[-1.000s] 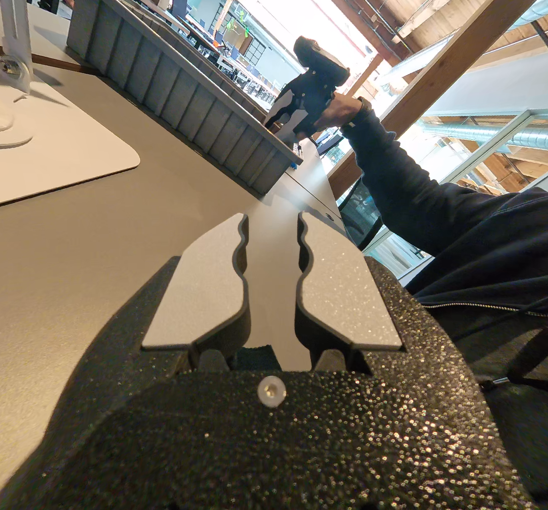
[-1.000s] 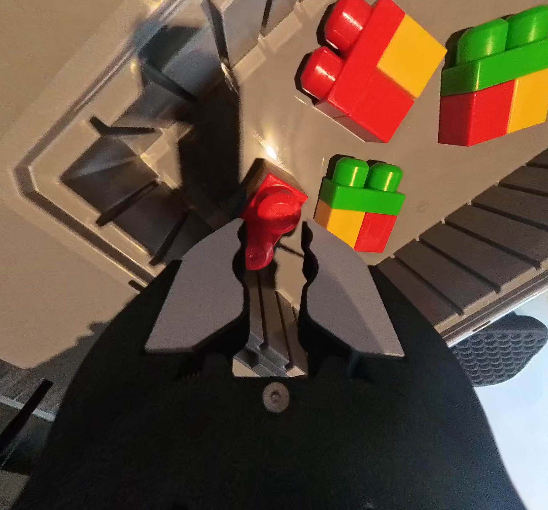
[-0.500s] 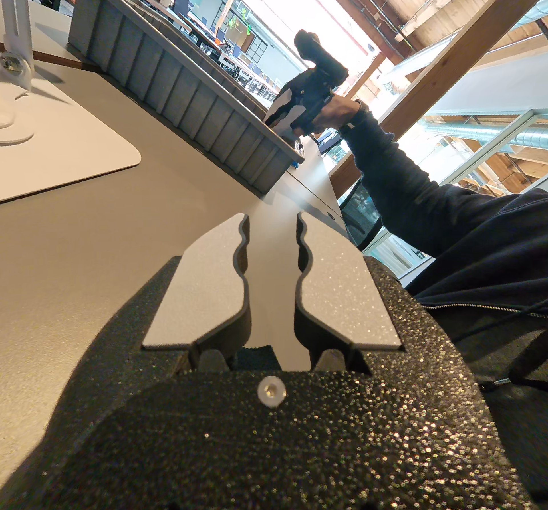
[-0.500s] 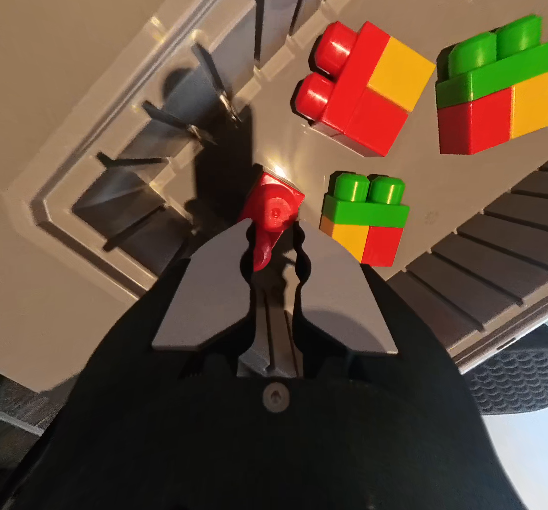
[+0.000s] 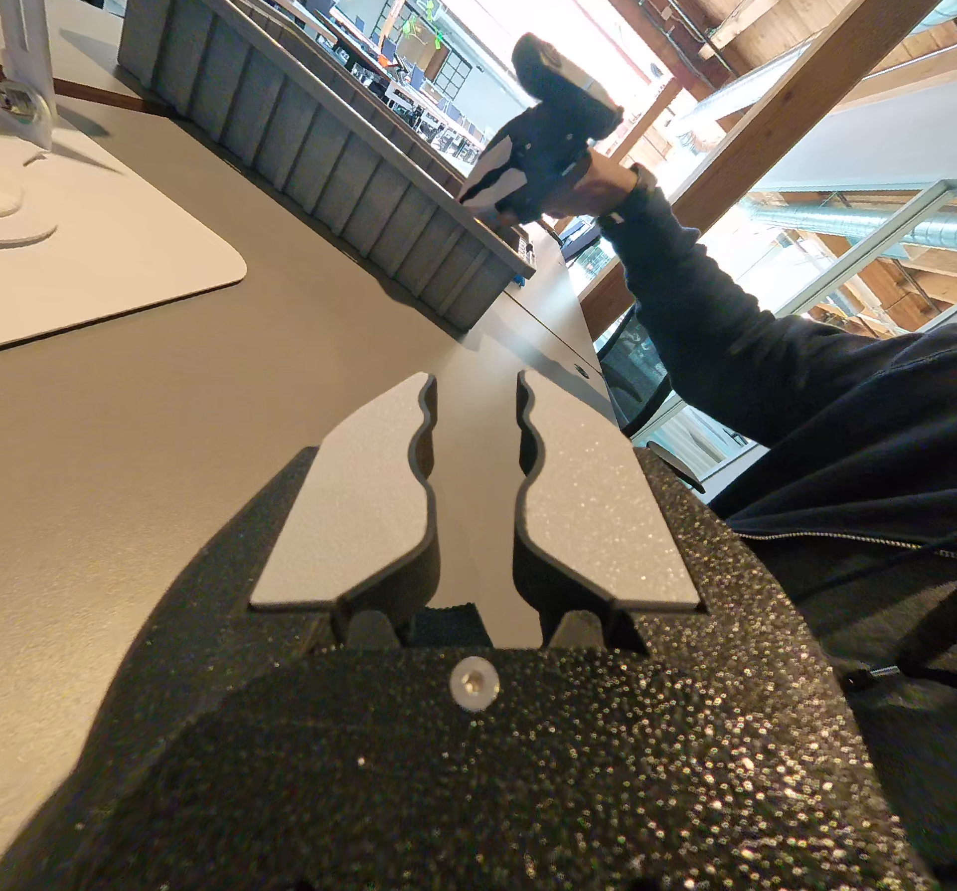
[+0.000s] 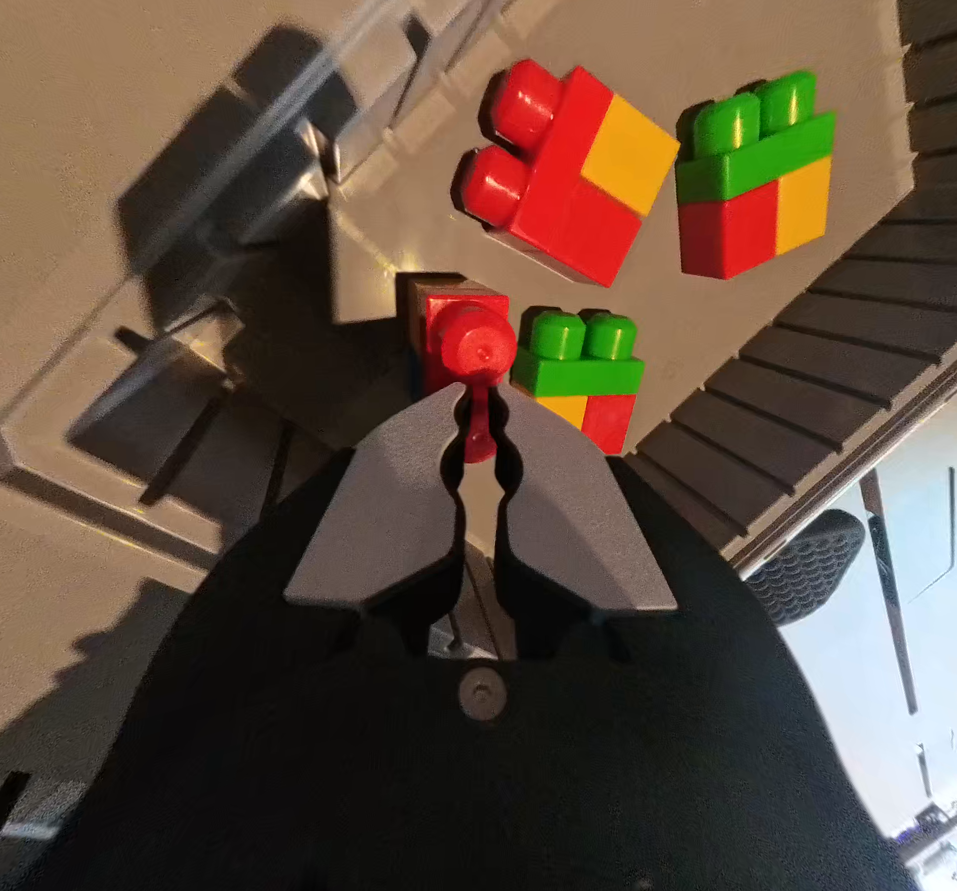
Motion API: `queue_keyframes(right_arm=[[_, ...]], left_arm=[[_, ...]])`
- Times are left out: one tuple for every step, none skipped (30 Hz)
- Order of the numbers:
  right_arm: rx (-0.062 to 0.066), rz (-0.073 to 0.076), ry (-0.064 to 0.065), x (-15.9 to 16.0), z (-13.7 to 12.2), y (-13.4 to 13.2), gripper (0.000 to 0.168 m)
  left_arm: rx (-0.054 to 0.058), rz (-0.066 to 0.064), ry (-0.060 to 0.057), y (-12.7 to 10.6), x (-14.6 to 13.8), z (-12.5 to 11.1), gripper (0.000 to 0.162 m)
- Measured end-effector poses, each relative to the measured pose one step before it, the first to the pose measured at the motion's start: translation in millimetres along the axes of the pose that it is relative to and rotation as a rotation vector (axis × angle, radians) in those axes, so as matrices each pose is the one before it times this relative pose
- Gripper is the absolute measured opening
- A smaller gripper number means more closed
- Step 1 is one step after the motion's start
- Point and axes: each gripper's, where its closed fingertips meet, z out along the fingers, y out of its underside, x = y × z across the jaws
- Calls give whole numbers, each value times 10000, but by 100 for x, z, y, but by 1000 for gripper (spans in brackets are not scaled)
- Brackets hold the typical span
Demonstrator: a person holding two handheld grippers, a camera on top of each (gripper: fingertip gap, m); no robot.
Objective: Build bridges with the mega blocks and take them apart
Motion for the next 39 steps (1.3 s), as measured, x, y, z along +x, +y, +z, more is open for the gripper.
queue_keyframes(right_arm=[[116, 14, 27, -34, -192, -232, 10], [59, -2, 198, 235, -209, -110, 13], [64, 31, 125, 175, -221, -93, 16], [140, 79, -9, 10, -264, -171, 19], [201, 102, -19, 6, -333, -249, 20], [234, 90, 35, 63, -419, -290, 21], [287, 88, 36, 25, -540, -381, 24], [410, 105, -39, -153, -702, -616, 27], [593, 108, -176, -495, -899, -963, 27], [777, 79, -304, -917, -1074, -1376, 27], [899, 52, -296, -1194, -1142, -1732, 27], [926, 14, -199, -1342, -1023, -1939, 27], [884, -71, -160, -1559, -775, -1991, 27], [802, -169, -176, -1811, -415, -1915, 27], [689, -221, -159, -1957, -1, -1702, 27], [583, -232, -128, -1970, 428, -1451, 27], [507, -225, -144, -2021, 809, -1193, 27], [456, -169, -158, -1963, 1161, -930, 27], [427, -90, -137, -1808, 1478, -688, 28], [381, -63, -96, -1583, 1729, -387, 29], [281, -82, -22, -1294, 1930, -18, 31], [177, -78, 73, -967, 2021, 272, 34], [137, -31, 98, -757, 1987, 405, 38], [173, 42, 36, -691, 1871, 363, 42], [226, 137, -20, -602, 1675, 261, 42], [253, 206, -33, -451, 1453, 178, 43], [259, 222, -50, -334, 1266, 104, 44], [268, 257, -90, -281, 1074, 32, 45], [263, 305, -130, -235, 921, -19, 45], [236, 303, -159, -215, 777, -3, 46], [197, 270, -144, -163, 645, 53, 46], [59, 184, -65, 14, 418, 75, 44], [68, 106, -3, 92, 175, -117, 46], [131, 112, -31, 76, -5, -173, 43], [102, 155, -59, 94, -114, -92, 43], [136, 196, -74, 120, -167, -143, 41], [157, 240, -70, 167, -181, -154, 41], [141, 276, -38, 256, -153, -146, 40], [87, 272, -60, 215, -92, -81, 40]], left_arm=[[-21, 3, 6, 44, 27, 16, 29], [-19, 8, 6, 25, 19, 20, 29], [-15, 7, -5, 27, 14, 6, 29], [-10, 7, -4, 23, 3, 4, 28], [-5, 2, -4, 3, 7, 2, 28], [5, 1, 0, -16, 4, -11, 28], [19, 8, -2, -47, 10, -23, 28], [33, 16, -11, -74, 14, -30, 28], [41, 30, -6, -103, 35, -55, 28], [51, 53, -13, -135, 52, -45, 28], [48, 85, -43, -127, 30, -47, 28], [34, 119, -86, -125, -20, -47, 28], [23, 145, -127, -110, -54, -35, 28], [29, 185, -177, -123, -114, -41, 28], [28, 241, -228, -125, -146, -43, 29], [34, 297, -290, -136, -221, -47, 29], [56, 340, -350, -173, -289, -80, 29], [78, 373, -404, -212, -357, -100, 30], [94, 403, -423, -249, -366, -132, 31], [117, 414, -435, -279, -385, -167, 33], [150, 410, -424, -333, -392, -206, 34], [188, 382, -430, -385, -416, -229, 35], [243, 340, -413, -441, -422, -260, 36], [283, 284, -355, -489, -376, -287, 37], [290, 211, -306, -523, -359, -307, 38], [306, 132, -259, -532, -332, -333, 39], [299, 57, -220, -534, -327, -342, 39], [263, -15, -226, -516, -389, -328, 39], [248, -65, -183, -549, -364, -301, 40], [233, -87, -121, -545, -305, -272, 41], [200, -98, -73, -489, -233, -238, 42], [142, -110, -47, -373, -190, -196, 43], [101, -125, -47, -316, -160, -172, 44], [94, -122, -18, -281, -99, -137, 45], [78, -101, -9, -269, -47, -125, 46], [75, -46, -52, -272, -77, -134, 48], [87, 24, -102, -306, -127, -142, 50], [83, 66, -94, -325, -111, -151, 51], [50, 96, -55, -312, -87, -147, 51]])
